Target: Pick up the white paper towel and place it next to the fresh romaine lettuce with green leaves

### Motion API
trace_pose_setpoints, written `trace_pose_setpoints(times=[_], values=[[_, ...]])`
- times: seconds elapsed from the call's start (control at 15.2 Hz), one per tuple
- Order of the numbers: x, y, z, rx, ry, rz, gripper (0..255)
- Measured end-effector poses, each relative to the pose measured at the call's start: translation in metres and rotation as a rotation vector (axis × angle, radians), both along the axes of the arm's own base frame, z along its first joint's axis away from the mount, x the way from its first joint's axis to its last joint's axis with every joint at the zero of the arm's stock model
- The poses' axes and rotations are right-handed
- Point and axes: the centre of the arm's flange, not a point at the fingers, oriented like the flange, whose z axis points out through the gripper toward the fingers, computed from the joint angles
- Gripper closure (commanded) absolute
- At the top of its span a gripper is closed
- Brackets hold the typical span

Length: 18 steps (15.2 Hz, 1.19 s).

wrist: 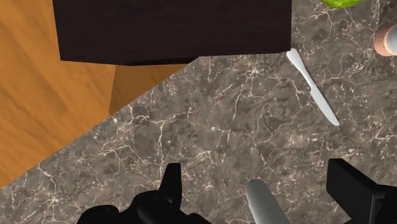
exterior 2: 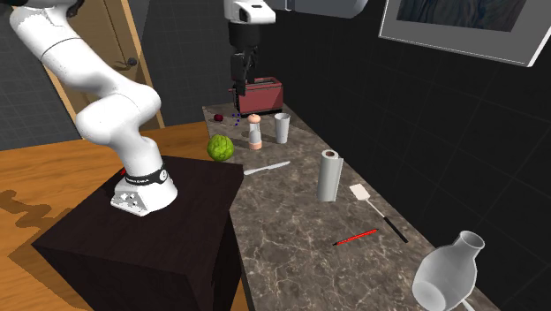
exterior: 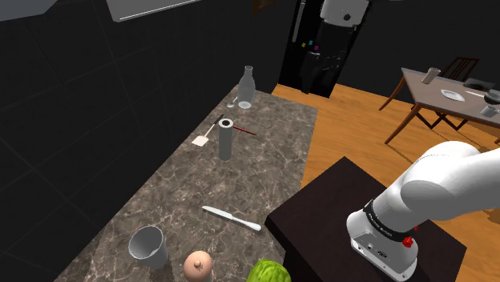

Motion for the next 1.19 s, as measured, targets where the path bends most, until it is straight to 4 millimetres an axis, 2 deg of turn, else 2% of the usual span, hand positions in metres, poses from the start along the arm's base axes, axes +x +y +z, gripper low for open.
trace_pose_setpoints(times=[0.33,0.53,1.19], values=[[0.044,0.018,-0.038,-0.008,-0.003,0.001,0],[0.073,0.037,-0.065,-0.012,-0.006,0.002,0],[0.168,0.078,-0.146,-0.028,-0.013,0.004,0]])
